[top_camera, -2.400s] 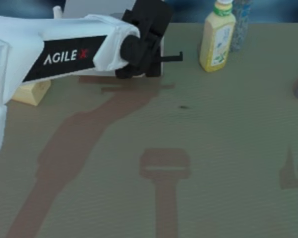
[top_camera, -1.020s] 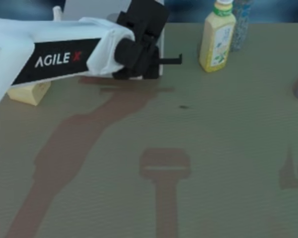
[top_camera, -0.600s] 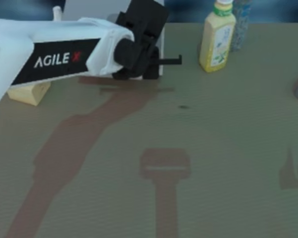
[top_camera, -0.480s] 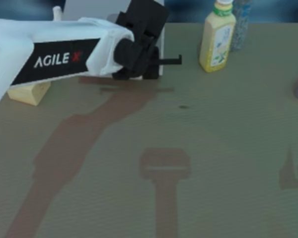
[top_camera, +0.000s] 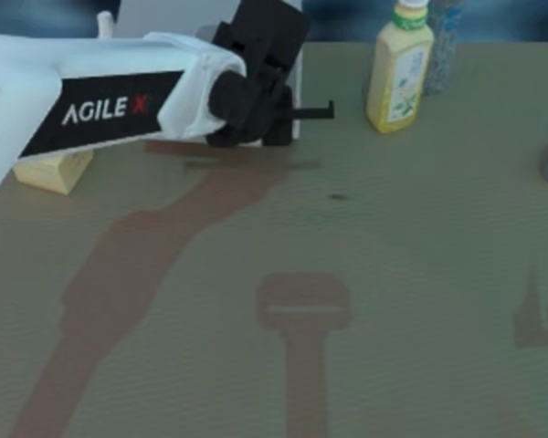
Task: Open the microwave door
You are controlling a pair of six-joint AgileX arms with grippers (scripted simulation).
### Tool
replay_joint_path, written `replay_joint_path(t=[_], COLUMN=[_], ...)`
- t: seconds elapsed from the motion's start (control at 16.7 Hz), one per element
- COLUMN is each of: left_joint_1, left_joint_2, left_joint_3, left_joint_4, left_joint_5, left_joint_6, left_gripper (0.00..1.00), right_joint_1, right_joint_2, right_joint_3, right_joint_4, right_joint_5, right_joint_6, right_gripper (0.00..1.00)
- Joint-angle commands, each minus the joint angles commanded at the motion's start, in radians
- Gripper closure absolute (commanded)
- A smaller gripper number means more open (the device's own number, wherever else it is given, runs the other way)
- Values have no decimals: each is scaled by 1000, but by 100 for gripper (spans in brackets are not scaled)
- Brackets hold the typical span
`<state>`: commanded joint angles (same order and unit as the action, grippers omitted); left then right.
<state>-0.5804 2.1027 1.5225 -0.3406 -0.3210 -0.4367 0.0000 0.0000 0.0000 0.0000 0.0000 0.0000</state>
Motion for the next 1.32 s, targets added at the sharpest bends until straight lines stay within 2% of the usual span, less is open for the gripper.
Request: replay_joint_path(t=[0.48, 0.96, 1.32], left_joint_1=[0, 6, 7], left_joint_2=[0, -35, -36], left_joint_3=[0, -54, -57], left_joint_4=[0, 35, 35], left_joint_5=[0, 32, 33], left_joint_6=[0, 43, 46], left_gripper=[100, 100, 100], right_joint_1=[0, 0, 0], right_joint_2=[0, 0, 0], right_joint_3=[0, 0, 0], right_joint_4=[0, 0, 0], right_joint_5=[0, 0, 0], right_joint_6=[0, 0, 0], right_gripper=[0, 0, 0])
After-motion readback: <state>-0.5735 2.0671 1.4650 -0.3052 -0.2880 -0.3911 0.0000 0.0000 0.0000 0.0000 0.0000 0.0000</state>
